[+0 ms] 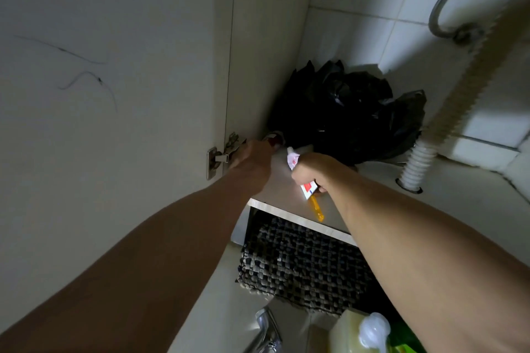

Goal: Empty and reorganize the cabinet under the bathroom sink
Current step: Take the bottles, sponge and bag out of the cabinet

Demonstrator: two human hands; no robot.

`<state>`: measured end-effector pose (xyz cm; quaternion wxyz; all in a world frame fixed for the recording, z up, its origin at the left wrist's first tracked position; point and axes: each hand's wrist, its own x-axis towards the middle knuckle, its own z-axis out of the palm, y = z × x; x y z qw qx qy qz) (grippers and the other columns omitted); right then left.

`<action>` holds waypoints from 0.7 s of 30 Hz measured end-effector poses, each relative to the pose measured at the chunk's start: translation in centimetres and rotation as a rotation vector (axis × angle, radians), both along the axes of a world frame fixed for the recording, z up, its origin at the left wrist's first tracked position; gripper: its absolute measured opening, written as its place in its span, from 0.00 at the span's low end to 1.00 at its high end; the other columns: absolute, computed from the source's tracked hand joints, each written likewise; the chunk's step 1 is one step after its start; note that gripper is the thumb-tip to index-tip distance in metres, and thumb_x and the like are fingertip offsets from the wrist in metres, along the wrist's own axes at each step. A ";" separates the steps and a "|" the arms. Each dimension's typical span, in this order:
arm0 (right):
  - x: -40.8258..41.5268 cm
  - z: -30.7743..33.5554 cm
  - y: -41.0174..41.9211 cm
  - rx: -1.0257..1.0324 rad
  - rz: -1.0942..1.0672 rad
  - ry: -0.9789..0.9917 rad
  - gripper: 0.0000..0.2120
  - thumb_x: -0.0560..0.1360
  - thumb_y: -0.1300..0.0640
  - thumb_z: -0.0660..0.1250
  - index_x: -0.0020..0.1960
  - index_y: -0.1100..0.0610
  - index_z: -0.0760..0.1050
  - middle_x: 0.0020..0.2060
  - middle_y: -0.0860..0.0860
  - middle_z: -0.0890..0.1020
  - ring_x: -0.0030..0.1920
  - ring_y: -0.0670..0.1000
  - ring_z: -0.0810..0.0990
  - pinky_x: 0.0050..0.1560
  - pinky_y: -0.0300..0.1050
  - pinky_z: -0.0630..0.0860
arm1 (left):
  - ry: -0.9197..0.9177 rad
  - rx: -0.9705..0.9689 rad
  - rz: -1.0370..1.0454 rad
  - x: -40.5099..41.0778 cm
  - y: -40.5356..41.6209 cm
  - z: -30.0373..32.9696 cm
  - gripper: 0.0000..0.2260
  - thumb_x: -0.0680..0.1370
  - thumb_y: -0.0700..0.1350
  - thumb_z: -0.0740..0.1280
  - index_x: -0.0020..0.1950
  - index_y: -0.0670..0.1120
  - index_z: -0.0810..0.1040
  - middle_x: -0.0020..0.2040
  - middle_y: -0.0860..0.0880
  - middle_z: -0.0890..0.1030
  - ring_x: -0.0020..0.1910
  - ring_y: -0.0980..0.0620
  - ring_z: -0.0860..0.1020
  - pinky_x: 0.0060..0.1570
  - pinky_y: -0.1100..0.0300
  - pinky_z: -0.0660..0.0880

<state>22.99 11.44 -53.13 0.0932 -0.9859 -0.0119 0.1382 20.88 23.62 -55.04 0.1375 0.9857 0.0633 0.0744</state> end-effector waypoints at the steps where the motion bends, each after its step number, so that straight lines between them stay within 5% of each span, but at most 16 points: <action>1: -0.3 0.0 -0.4 -0.046 0.000 -0.006 0.21 0.81 0.62 0.59 0.74 0.55 0.64 0.41 0.57 0.72 0.38 0.56 0.73 0.41 0.46 0.72 | 0.009 -0.049 0.030 -0.1 0.0 0.0 0.14 0.81 0.36 0.60 0.65 0.40 0.75 0.61 0.40 0.78 0.59 0.41 0.78 0.49 0.54 0.76; 2: -0.7 0.1 -0.8 -0.063 0.011 -0.019 0.19 0.81 0.62 0.59 0.72 0.57 0.66 0.39 0.57 0.72 0.37 0.56 0.73 0.38 0.45 0.72 | 0.011 -0.109 0.063 -0.5 -0.1 0.2 0.13 0.80 0.36 0.61 0.64 0.41 0.76 0.59 0.41 0.79 0.56 0.42 0.79 0.46 0.54 0.75; 4: -1.6 0.3 -2.0 -0.050 -0.021 -0.012 0.03 0.81 0.62 0.59 0.52 0.55 0.68 0.36 0.56 0.72 0.36 0.55 0.74 0.38 0.45 0.74 | -0.044 -0.226 0.100 -1.4 0.0 0.8 0.11 0.78 0.37 0.65 0.60 0.42 0.77 0.55 0.42 0.80 0.49 0.44 0.79 0.41 0.58 0.73; 6: -2.7 0.2 -3.4 0.014 -0.098 0.057 0.06 0.80 0.62 0.60 0.44 0.56 0.68 0.39 0.58 0.75 0.42 0.58 0.76 0.49 0.50 0.78 | -0.054 -0.252 0.106 -2.2 0.0 1.4 0.09 0.77 0.38 0.66 0.57 0.40 0.77 0.52 0.42 0.81 0.48 0.45 0.80 0.39 0.58 0.73; 11: -6.3 1.7 -7.8 0.405 -0.282 0.248 0.07 0.80 0.64 0.65 0.58 0.62 0.72 0.45 0.57 0.80 0.47 0.55 0.78 0.50 0.50 0.75 | -0.006 -0.444 -0.013 -4.8 1.0 3.9 0.06 0.76 0.39 0.66 0.48 0.37 0.78 0.35 0.43 0.78 0.32 0.49 0.78 0.29 0.59 0.74; 13: -8.4 2.6 -9.2 0.460 -0.233 0.312 0.08 0.79 0.64 0.67 0.57 0.62 0.74 0.45 0.57 0.82 0.44 0.54 0.81 0.44 0.48 0.78 | 0.135 -0.638 -0.069 -6.4 1.7 4.7 0.03 0.77 0.35 0.67 0.49 0.37 0.76 0.41 0.39 0.80 0.36 0.45 0.82 0.35 0.55 0.81; 16: -11.8 2.7 -9.9 0.449 -0.180 0.410 0.04 0.79 0.63 0.68 0.53 0.62 0.76 0.42 0.56 0.83 0.41 0.52 0.83 0.39 0.46 0.80 | 0.326 -0.729 -0.120 -9.1 2.7 4.1 0.11 0.76 0.28 0.65 0.57 0.36 0.75 0.51 0.37 0.79 0.44 0.42 0.82 0.35 0.54 0.83; 19: -15.6 0.7 -9.0 0.435 -0.181 0.515 0.02 0.79 0.66 0.66 0.52 0.64 0.75 0.42 0.58 0.83 0.44 0.55 0.84 0.46 0.49 0.81 | 0.453 -0.794 -0.123 -12.1 3.1 1.8 0.14 0.74 0.26 0.65 0.58 0.36 0.76 0.54 0.36 0.80 0.48 0.40 0.83 0.38 0.52 0.83; 21: -17.9 -1.6 -8.1 0.393 -0.170 0.536 0.07 0.79 0.68 0.65 0.57 0.65 0.73 0.49 0.60 0.84 0.56 0.59 0.83 0.52 0.52 0.79 | 0.493 -0.875 -0.119 -13.8 3.5 0.1 0.14 0.72 0.25 0.65 0.55 0.36 0.77 0.52 0.36 0.82 0.47 0.41 0.83 0.42 0.50 0.83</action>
